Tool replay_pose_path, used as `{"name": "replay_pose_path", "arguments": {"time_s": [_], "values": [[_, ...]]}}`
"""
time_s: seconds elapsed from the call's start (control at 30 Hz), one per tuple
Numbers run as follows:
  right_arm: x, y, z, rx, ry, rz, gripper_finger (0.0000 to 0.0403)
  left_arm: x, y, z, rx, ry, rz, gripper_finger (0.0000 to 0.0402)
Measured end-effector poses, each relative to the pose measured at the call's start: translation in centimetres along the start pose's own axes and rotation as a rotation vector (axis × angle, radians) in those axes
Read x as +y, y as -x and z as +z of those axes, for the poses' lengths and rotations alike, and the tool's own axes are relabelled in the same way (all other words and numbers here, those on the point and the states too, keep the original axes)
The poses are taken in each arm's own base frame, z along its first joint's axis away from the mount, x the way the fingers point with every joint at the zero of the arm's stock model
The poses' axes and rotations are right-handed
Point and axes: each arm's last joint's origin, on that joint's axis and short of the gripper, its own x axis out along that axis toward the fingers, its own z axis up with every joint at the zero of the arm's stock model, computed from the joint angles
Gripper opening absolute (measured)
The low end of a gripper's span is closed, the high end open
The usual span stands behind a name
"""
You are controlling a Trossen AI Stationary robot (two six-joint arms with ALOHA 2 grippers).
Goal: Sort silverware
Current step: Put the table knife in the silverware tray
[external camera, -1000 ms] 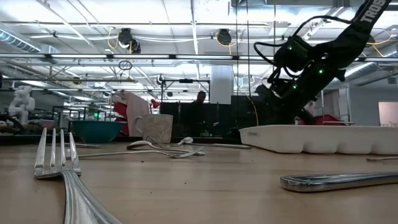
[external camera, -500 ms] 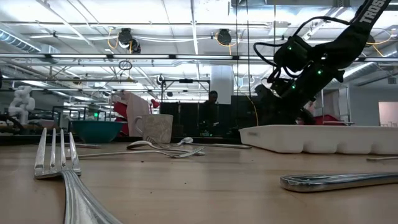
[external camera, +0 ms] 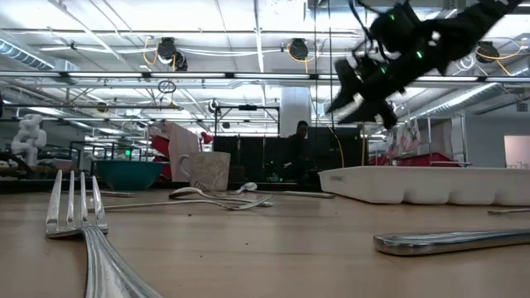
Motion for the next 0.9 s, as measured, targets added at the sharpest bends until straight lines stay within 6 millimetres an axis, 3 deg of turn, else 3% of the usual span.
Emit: {"name": "replay_pose_path", "arguments": {"time_s": [0.17,0.3,0.4,0.53,0.7,0.9], "values": [[2.6,-2.5,5.7,0.127,0.054,-0.089,0.0185,0.0,0.0,0.0,-0.001,0.0,0.0,0.0116],[4.5,-7.0,9.5,0.226,0.151,-0.105,0.0189,0.2,0.2,-0.1,-0.005,-0.001,-0.001,0.0116],[5.2,-11.0,11.1,0.275,0.184,-0.103,0.0193,0.3,0.4,-0.1,-0.007,0.001,-0.006,0.0116],[4.5,-16.2,11.0,0.366,0.149,-0.056,0.02,0.4,0.6,-0.2,-0.007,0.006,-0.036,0.0116],[2.1,-21.2,8.4,0.475,0.066,-0.074,0.0203,0.5,0.9,-0.3,-0.01,0.01,-0.056,0.0116],[0.1,-23.7,6.4,0.537,0.015,-0.091,0.0203,0.8,1.3,-0.4,-0.019,0.001,-0.058,0.0116]]}}
